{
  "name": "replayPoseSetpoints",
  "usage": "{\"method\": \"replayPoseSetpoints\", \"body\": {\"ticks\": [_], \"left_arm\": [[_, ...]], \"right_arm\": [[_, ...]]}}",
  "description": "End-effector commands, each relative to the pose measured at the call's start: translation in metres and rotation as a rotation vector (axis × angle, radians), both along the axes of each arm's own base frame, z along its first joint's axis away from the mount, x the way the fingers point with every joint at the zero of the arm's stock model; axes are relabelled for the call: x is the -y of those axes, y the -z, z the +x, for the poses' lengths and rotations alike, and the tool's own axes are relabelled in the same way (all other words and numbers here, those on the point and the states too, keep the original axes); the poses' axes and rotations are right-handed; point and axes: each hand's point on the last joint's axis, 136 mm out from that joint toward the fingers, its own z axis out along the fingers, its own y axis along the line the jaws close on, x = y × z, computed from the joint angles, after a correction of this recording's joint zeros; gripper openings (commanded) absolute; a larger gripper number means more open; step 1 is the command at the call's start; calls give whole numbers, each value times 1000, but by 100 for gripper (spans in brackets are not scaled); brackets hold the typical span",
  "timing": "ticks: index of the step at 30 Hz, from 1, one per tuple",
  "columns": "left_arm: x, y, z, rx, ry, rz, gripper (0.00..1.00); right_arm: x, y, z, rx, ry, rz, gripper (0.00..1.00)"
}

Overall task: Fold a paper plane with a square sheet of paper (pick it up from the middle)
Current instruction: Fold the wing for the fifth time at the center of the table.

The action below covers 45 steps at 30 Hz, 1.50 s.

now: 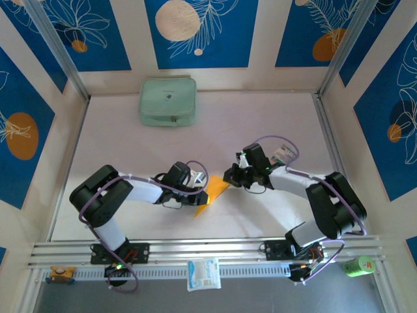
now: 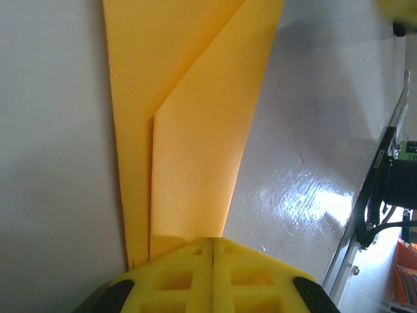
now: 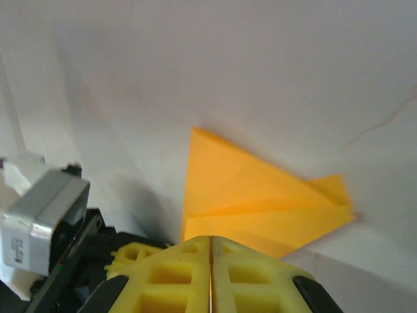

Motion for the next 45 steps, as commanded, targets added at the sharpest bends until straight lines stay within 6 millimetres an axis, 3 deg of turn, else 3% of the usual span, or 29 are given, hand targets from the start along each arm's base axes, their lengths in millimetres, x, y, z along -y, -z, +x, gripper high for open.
{"method": "replayPoseSetpoints", "body": {"ticks": [1, 3, 8, 15, 18, 25, 33, 39, 45], "left_arm": [[-27, 34, -13, -81, -55, 140, 0], [-25, 32, -12, -81, -56, 129, 0], [-19, 14, -10, -50, -47, 104, 0], [4, -31, -1, 22, 6, 24, 0], [18, -39, 3, 34, 31, -6, 1], [38, -19, 10, 1, 61, 22, 3], [11, 25, -2, -53, 34, 188, 2], [9, 12, -10, -50, 48, 145, 4], [-7, 18, -26, -84, 58, 180, 6]], "right_arm": [[-19, 12, -11, -55, -37, 48, 9], [-19, 27, -17, -92, -43, 13, 8], [5, 59, -23, -183, 13, -78, 4], [11, 62, -23, -190, 13, -79, 4], [10, 62, -22, -191, 12, -78, 4], [10, 63, -22, -195, 12, -76, 4], [12, 66, -24, -201, 14, -87, 4], [15, 67, -23, -206, 16, -97, 4], [16, 67, -22, -206, 20, -94, 4]]}}
